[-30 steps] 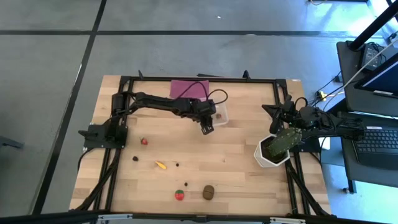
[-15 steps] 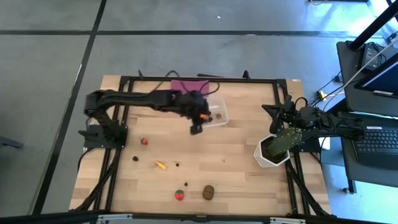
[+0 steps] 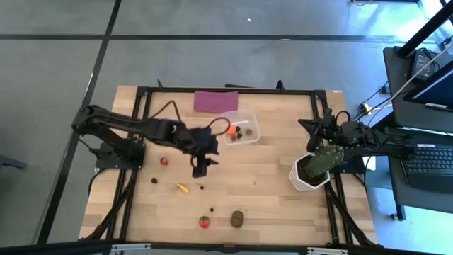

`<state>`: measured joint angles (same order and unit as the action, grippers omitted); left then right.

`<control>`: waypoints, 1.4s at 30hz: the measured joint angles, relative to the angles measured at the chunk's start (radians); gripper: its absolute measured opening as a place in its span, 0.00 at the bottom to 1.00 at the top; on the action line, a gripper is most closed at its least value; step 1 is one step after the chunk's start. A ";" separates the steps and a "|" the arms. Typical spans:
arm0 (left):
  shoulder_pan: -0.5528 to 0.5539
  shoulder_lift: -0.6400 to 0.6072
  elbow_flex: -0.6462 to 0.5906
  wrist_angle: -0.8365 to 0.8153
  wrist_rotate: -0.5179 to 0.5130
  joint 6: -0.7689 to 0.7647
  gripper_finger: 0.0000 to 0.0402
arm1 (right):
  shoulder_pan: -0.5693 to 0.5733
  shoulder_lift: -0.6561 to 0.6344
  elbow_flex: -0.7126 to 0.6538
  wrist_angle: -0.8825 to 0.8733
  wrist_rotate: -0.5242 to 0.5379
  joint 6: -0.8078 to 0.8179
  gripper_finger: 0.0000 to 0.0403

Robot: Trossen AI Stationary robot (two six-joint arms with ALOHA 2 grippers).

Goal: Pick and placing Produce into tupperware
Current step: Put the top blueberry into the transparent bin

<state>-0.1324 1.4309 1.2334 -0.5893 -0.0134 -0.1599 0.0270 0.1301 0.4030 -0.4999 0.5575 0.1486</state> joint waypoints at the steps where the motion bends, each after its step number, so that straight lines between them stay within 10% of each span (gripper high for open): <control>1: -0.012 -0.013 -0.047 0.038 -0.002 -0.020 0.40 | 0.000 0.001 0.000 -0.001 -0.001 0.000 0.02; 14: -0.160 -0.052 -0.480 0.378 0.008 -0.224 0.39 | 0.000 0.000 0.000 -0.001 0.001 0.001 0.02; 42: -0.243 0.128 -0.626 0.716 -0.081 -0.144 0.28 | 0.000 0.000 0.000 -0.007 0.078 0.007 0.02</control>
<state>-0.3753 1.5592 0.6070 0.1269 -0.0948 -0.3039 0.0271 0.1305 0.4030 -0.5068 0.6351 0.1553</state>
